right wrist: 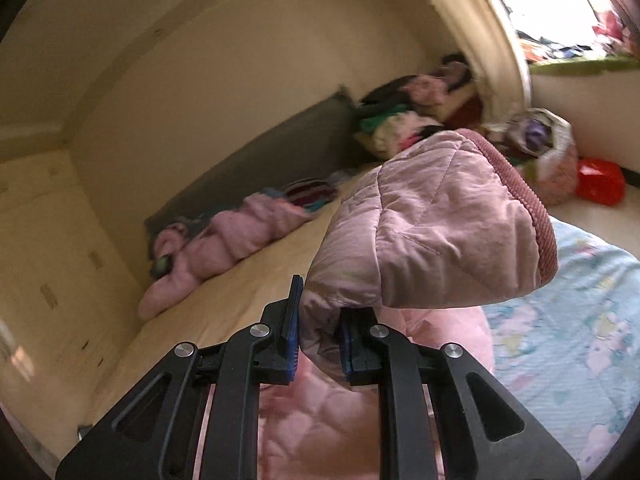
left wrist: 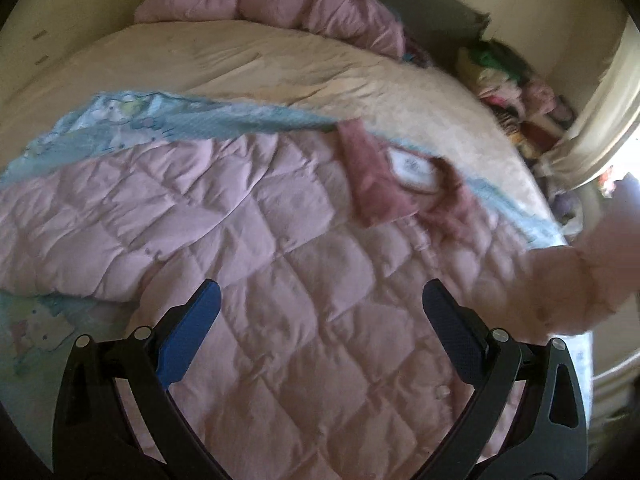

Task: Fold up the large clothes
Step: 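Lift the sleeve with the right tool and fold it across the jacket front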

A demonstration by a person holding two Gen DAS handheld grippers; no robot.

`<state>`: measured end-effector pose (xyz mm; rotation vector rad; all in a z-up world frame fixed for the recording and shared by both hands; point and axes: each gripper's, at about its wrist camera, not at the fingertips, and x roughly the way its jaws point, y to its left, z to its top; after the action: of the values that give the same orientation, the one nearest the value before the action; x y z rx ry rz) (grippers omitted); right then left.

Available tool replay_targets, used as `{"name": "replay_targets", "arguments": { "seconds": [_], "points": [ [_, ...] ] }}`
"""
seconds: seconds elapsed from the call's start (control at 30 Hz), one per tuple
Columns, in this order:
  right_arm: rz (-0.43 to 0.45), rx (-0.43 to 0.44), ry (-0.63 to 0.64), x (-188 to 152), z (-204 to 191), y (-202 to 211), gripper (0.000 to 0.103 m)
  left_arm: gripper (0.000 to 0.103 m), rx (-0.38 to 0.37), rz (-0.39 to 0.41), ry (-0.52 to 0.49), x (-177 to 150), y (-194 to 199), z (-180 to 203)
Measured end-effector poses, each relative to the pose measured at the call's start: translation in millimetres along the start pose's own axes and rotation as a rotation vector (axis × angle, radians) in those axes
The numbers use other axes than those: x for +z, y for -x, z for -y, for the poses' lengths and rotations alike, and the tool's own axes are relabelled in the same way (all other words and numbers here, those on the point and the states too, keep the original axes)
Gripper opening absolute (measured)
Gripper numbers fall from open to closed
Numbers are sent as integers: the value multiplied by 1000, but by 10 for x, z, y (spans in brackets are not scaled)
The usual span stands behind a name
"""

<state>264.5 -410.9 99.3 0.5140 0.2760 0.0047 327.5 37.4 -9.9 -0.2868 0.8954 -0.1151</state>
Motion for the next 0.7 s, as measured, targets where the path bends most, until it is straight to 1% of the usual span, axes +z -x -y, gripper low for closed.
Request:
{"name": "replay_targets", "arguments": {
  "seconds": [0.07,0.17,0.23,0.3,0.37,0.43,0.6,0.7],
  "points": [
    [-18,42,19,-72,-202,-68,15,95,-46,18,26,50,75,-51],
    [-44,83,46,-183,-439,-206,15,95,-121,35,62,105,145,-109],
    [-75,102,63,-290,-586,-308,15,95,-159,44,87,140,181,-151],
    [-115,125,77,-440,-706,-405,15,95,-213,51,118,167,206,-209],
    [-138,130,94,-562,-812,-500,15,95,-260,66,146,178,211,-279],
    [-173,142,101,-716,-911,-610,15,95,-267,68,165,181,185,-339],
    [-278,150,96,-1218,-1087,-860,15,95,-253,28,189,146,55,-456],
    [-342,142,88,-1514,-1143,-976,15,95,-260,4,195,107,-12,-492]
  ]
}}
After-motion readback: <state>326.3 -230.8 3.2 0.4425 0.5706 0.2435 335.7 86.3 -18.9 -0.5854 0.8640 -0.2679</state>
